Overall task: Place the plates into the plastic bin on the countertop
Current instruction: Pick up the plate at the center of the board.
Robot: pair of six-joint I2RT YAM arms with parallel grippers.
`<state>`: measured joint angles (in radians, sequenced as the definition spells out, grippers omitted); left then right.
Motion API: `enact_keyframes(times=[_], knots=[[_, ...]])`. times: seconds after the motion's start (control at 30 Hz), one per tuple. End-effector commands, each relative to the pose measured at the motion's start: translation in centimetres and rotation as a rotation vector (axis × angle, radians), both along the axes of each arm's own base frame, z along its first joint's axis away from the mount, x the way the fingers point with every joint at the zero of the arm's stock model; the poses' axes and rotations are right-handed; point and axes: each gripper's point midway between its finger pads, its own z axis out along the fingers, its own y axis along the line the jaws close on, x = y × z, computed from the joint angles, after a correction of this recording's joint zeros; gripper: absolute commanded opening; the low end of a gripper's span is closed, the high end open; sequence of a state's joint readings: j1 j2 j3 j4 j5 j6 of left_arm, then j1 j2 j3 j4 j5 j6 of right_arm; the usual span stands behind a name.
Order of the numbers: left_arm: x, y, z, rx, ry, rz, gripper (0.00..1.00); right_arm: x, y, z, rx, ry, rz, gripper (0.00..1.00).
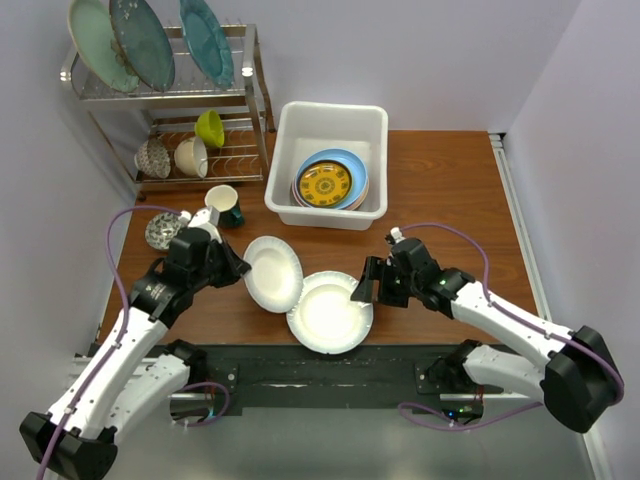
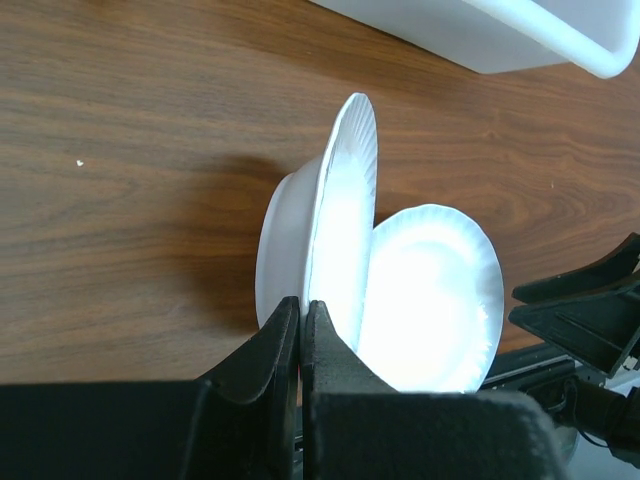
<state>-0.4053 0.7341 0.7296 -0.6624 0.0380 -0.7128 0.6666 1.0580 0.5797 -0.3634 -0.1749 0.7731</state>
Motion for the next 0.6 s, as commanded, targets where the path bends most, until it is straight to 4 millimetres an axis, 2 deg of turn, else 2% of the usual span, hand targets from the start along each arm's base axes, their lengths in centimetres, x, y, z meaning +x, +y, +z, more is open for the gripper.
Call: enact_keyframes(times=[0.0,0.27,0.57], knots=[[1.5,0.5,4.2,-0.030,-0.135,0.041,0.00,0.1,-0.3,-1.0,-0.021,0.008,-0.006,0.78],[1.3,2.6,3.0,0.010,-0.113,0.158,0.00,-0.7,1.1,-3.7,0.041,0.088,0.036,0.74],[0.7,3.8,0.6,0.028,-0.062,0.231,0.00,-1.1,2.5,-3.9,0.123,0.111,0.070,0.65]])
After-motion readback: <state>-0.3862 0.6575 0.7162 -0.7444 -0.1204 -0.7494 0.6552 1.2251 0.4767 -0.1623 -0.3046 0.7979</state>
